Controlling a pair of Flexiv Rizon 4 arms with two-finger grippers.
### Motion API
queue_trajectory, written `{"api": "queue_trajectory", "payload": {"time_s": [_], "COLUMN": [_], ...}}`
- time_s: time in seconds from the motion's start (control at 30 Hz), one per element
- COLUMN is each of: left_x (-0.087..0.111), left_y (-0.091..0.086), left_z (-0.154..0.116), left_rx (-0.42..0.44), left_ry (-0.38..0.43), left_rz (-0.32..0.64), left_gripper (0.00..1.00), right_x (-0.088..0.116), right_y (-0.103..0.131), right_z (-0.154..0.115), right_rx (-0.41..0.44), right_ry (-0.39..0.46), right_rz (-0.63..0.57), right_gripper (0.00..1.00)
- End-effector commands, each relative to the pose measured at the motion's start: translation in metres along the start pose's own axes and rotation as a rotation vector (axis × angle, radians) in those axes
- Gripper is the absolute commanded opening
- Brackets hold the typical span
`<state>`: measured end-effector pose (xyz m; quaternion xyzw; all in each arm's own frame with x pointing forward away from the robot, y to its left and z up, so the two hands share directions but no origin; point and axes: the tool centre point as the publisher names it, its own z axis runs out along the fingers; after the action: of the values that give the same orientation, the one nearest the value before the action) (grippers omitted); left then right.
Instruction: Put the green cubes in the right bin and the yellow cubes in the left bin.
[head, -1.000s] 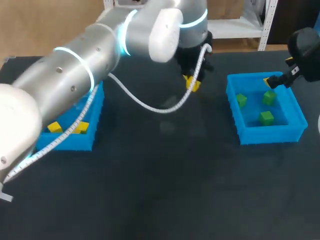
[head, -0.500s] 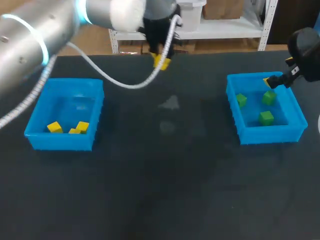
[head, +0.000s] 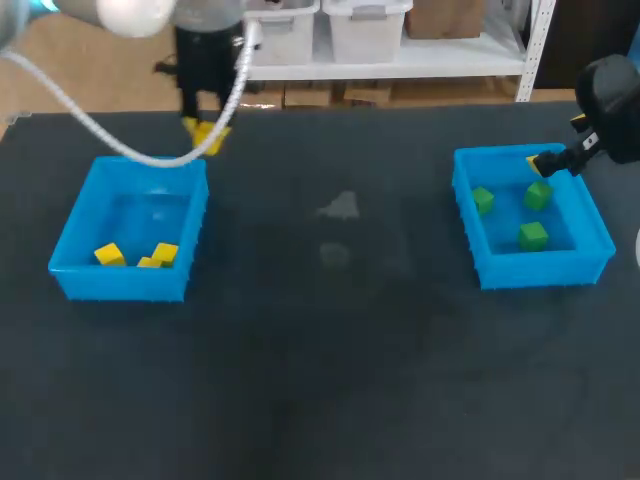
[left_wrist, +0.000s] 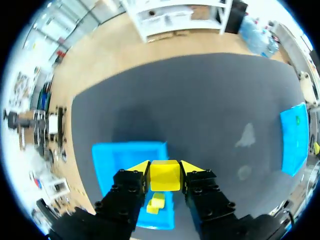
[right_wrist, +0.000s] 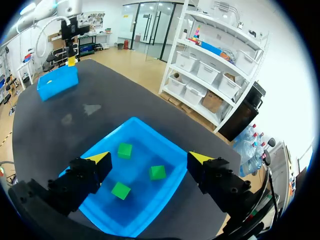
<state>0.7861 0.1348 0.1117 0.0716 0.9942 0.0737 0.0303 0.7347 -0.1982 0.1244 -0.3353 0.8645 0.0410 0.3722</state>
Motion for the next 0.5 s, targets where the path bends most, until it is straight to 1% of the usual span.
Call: {"api": "queue_trajectory", "payload": {"time_s": [0.03, 0.17, 0.23, 0.3, 0.33, 0.37, 0.4, 0.5], "left_x": [0.085, 0.098, 0.099, 0.098, 0.096, 0.094, 0.092, 0.085], "left_y": [0.032, 0.039, 0.04, 0.04, 0.039, 0.037, 0.036, 0.034], "left_z": [0.02, 0.033, 0.036, 0.036, 0.036, 0.035, 0.033, 0.029], "left_rx": [0.037, 0.069, 0.098, 0.112, 0.113, 0.115, 0.118, 0.122], "left_ry": [-0.229, -0.215, -0.22, -0.232, -0.234, -0.234, -0.239, -0.253], "left_rz": [-0.056, -0.099, -0.121, -0.12, -0.123, -0.122, -0.12, -0.114], "left_gripper": [0.0, 0.0, 0.0, 0.0, 0.17, 0.75, 1.0, 1.0], "right_x": [0.0, 0.0, 0.0, 0.0, 0.0, 0.0, 0.0, 0.0], "right_y": [0.0, 0.0, 0.0, 0.0, 0.0, 0.0, 0.0, 0.0], "right_z": [-0.001, -0.001, -0.001, -0.001, -0.001, -0.001, -0.001, -0.001], "right_rx": [0.0, 0.0, 0.0, 0.0, 0.0, 0.0, 0.0, 0.0], "right_ry": [0.001, 0.001, 0.001, 0.001, 0.001, 0.001, 0.001, 0.001], "right_rz": [0.001, 0.001, 0.001, 0.001, 0.001, 0.001, 0.001, 0.001], "right_gripper": [1.0, 1.0, 1.0, 1.0, 1.0, 1.0, 1.0, 1.0]}}
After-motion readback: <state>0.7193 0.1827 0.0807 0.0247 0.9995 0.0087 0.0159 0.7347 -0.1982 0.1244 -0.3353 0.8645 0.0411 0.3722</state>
